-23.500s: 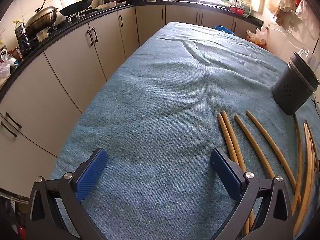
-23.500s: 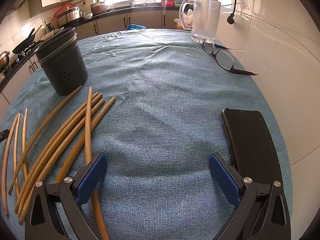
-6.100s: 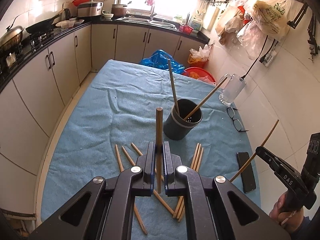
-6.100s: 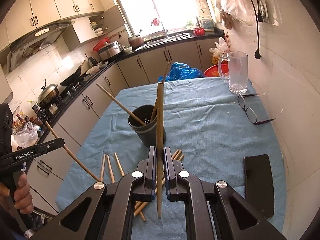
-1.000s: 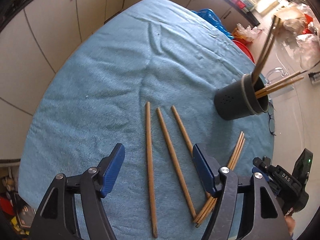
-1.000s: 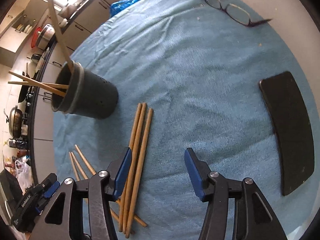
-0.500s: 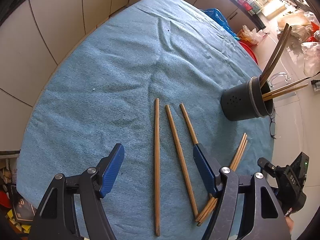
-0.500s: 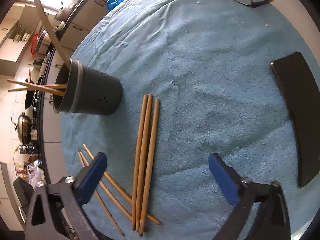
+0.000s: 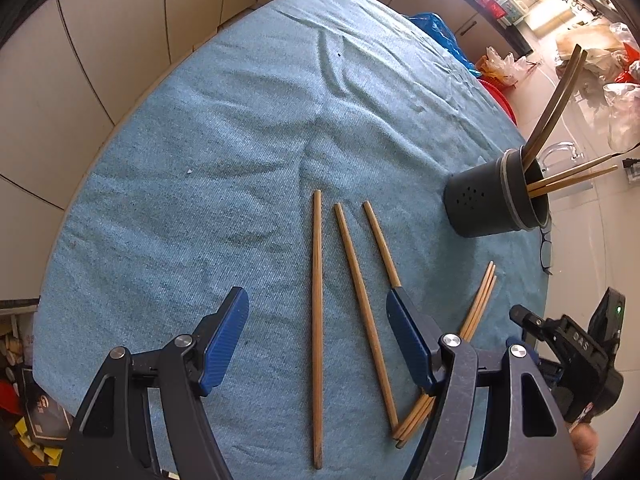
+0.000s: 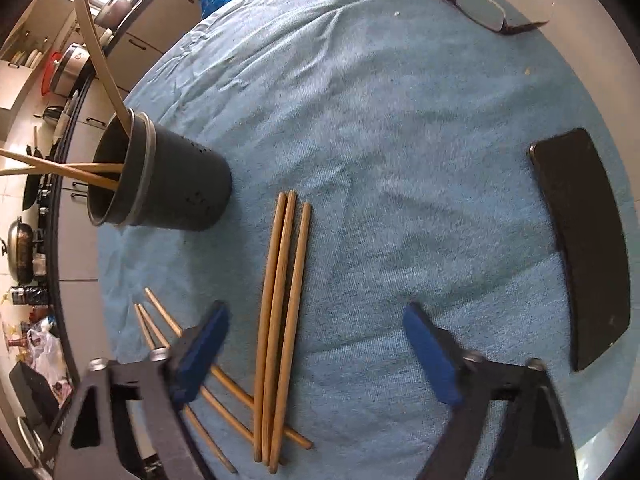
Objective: Organize utensils
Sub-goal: 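Lower the right tool onto a loose chopstick and close its fingers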
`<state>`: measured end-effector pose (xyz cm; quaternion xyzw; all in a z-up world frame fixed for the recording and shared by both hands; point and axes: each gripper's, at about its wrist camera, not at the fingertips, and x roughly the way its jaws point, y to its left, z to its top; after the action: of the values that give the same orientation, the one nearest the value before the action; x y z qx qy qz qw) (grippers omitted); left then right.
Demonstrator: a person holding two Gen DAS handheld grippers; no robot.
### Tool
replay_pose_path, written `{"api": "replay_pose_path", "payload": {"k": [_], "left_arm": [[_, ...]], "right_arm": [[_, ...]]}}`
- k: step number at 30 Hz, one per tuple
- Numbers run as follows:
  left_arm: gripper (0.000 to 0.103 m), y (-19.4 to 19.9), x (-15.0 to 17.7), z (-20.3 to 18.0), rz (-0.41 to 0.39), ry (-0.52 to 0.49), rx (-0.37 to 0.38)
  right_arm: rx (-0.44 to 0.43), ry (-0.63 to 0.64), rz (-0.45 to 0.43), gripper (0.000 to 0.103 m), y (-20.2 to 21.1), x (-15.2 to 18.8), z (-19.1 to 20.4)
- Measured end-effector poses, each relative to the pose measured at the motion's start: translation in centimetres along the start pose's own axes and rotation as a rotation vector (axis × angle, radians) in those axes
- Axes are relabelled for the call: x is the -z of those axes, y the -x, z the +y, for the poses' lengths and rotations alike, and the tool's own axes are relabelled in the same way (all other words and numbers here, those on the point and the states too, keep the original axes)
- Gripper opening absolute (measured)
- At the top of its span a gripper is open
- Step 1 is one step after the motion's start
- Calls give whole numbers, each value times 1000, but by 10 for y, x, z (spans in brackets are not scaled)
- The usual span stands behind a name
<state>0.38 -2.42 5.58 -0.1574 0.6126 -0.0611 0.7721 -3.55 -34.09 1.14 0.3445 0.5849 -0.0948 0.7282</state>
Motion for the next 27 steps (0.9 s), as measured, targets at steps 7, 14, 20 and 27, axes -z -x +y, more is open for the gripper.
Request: {"api": "replay_pose_path", "payload": {"k": [7,14,20,27], "left_arm": [[70,-2,2,2,9,-16,-8],[59,-3,0,-1,-2,-65,-46],[38,-10,-1,-4,26,-100,-40],[17,-20,-4,-4,64,-88,-29]], "right_arm": [[13,13,28,41,-7,-6,10],[39,23,48,27,-22,-10,17],[73,39,54,24,-32,-14,21],[120,109,29,23,-35,-13,36]]}}
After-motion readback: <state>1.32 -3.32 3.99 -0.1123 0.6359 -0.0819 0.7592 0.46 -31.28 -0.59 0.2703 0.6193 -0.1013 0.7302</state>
